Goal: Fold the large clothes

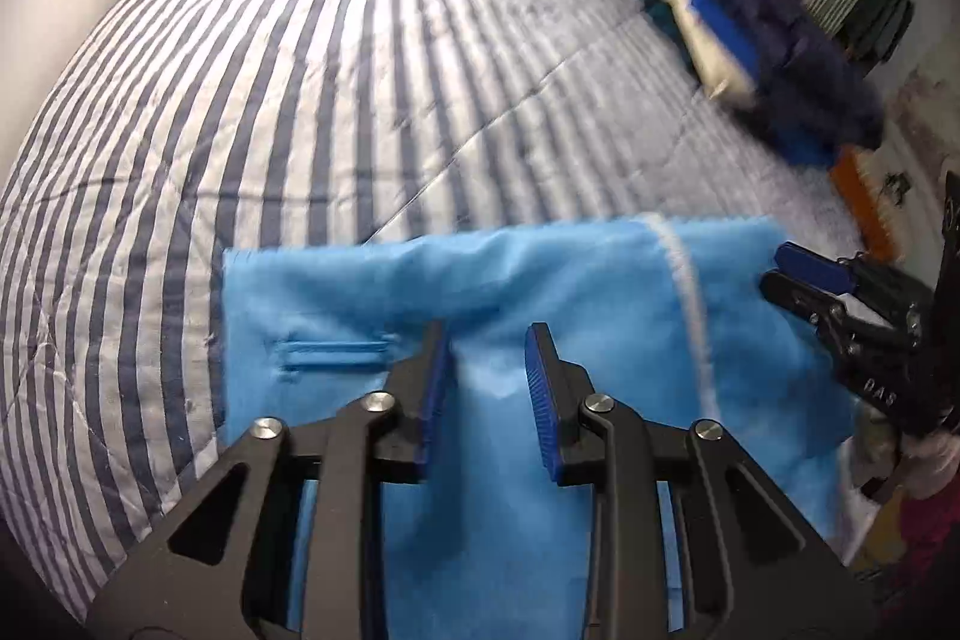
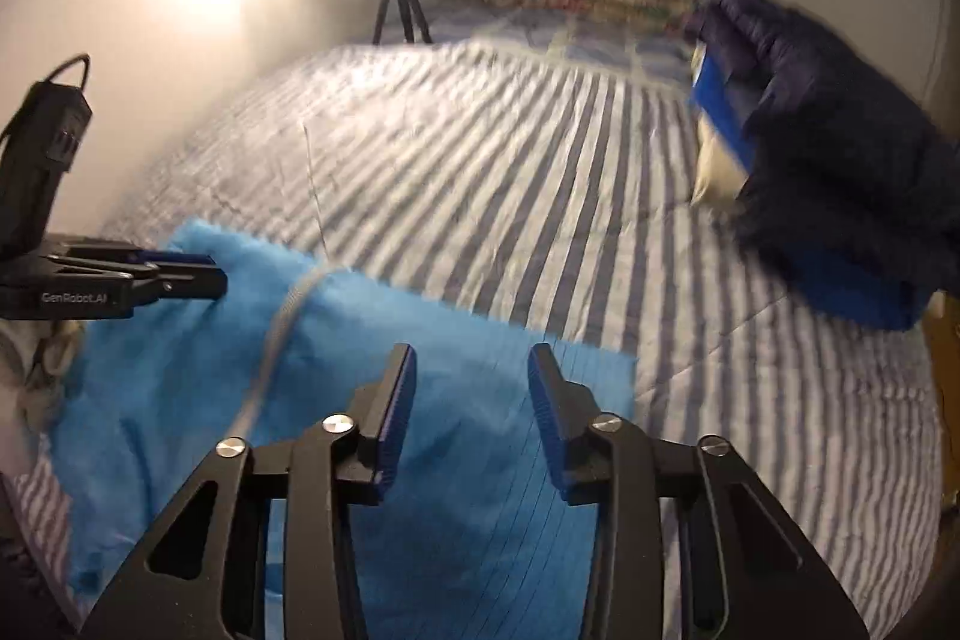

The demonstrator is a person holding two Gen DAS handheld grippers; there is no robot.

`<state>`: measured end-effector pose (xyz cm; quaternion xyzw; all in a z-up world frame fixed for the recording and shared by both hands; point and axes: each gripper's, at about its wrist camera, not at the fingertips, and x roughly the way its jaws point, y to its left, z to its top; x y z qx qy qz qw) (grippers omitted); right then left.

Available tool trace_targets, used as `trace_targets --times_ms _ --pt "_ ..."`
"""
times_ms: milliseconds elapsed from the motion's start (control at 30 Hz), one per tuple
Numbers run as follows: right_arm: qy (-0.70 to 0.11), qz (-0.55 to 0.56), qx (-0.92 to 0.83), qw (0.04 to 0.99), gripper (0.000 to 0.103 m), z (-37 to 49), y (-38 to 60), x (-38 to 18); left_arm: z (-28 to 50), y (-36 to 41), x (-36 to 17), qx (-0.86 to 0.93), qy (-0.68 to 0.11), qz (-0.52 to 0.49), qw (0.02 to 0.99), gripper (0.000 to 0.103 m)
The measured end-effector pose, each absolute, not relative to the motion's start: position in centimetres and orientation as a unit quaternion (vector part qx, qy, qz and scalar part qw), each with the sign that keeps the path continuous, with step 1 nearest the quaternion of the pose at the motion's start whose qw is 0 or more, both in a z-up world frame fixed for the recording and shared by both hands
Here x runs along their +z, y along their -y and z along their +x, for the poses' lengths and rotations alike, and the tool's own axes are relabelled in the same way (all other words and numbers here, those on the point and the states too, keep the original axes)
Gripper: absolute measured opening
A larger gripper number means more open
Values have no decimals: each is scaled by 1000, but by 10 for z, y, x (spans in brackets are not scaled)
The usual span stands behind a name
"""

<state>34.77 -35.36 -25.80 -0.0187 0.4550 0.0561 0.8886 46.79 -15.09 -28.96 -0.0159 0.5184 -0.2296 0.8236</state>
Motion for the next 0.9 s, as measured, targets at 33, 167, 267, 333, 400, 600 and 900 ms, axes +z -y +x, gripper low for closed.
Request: trace_targets --times_ms 33,167,267,333,400,600,900 --pt "-462 -23 53 885 29 349 354 -265 468 148 -293 -233 -517 -19 823 23" --pt "-479 -12 45 877 29 347 373 -275 461 128 -291 -234 -514 -29 825 22" --pt "-493 -3 32 870 29 332 393 -275 449 103 -287 -230 -513 -29 826 22" --pt "-495 -7 25 869 29 317 404 -269 443 79 -280 -224 -512 -50 828 23" --pt "-492 20 20 870 29 302 418 -257 439 57 -273 -227 -512 -92 823 37" --pt "-480 140 79 862 54 267 447 -240 431 -3 -280 -250 -526 -266 768 66" --pt "-527 251 149 798 56 265 450 -291 436 -4 -327 -286 -580 -349 678 66"
